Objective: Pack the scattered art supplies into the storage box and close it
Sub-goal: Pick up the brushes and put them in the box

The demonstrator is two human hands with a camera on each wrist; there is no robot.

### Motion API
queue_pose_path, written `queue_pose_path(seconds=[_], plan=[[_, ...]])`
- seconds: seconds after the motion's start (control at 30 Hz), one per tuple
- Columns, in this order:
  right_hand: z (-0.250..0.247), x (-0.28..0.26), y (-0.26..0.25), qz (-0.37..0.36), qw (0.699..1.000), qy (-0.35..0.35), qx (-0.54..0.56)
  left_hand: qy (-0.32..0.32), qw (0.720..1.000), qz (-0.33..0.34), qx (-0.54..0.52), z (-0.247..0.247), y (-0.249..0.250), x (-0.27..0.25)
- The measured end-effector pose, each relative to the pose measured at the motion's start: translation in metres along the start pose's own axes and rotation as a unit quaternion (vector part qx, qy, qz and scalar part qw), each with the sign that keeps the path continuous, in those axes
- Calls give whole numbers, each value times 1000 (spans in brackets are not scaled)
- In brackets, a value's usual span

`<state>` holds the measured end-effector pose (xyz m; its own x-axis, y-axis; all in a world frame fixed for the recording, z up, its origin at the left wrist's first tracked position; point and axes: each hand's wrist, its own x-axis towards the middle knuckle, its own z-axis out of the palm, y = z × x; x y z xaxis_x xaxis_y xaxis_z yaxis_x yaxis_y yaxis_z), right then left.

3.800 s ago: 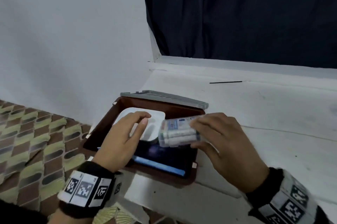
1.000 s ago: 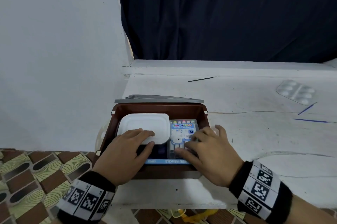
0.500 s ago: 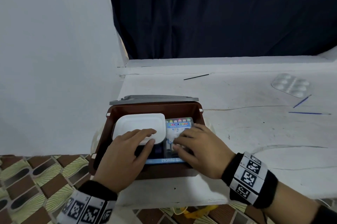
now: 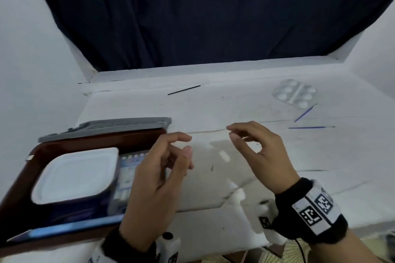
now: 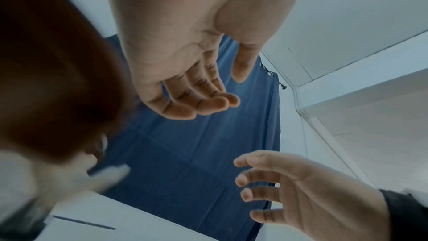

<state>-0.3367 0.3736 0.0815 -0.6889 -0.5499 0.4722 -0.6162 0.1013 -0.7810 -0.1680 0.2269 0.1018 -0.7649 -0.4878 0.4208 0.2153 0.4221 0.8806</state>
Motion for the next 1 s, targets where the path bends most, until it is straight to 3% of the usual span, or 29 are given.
queue_pose_path(seconds=[0.17, 0.4, 0.63, 0.77, 0.87, 1.0], plan=[[-96, 21, 87, 44, 997, 1, -55, -2, 999, -44, 0, 89, -16, 30], [-218, 48, 206, 152, 963, -69, -211, -113, 981, -154, 16, 208, -43, 82], [-261, 78, 271, 230, 898, -191, -323, -208, 953, -188, 113, 305, -83, 163], [-258, 86, 282, 233, 865, -240, -375, -304, 914, -171, 206, 365, -98, 216], [-258, 85, 286, 228, 867, -238, -374, -384, 861, -141, 303, 411, -106, 245], [-265, 84, 288, 214, 862, -232, -398, -432, 797, -94, 412, 450, -123, 267]])
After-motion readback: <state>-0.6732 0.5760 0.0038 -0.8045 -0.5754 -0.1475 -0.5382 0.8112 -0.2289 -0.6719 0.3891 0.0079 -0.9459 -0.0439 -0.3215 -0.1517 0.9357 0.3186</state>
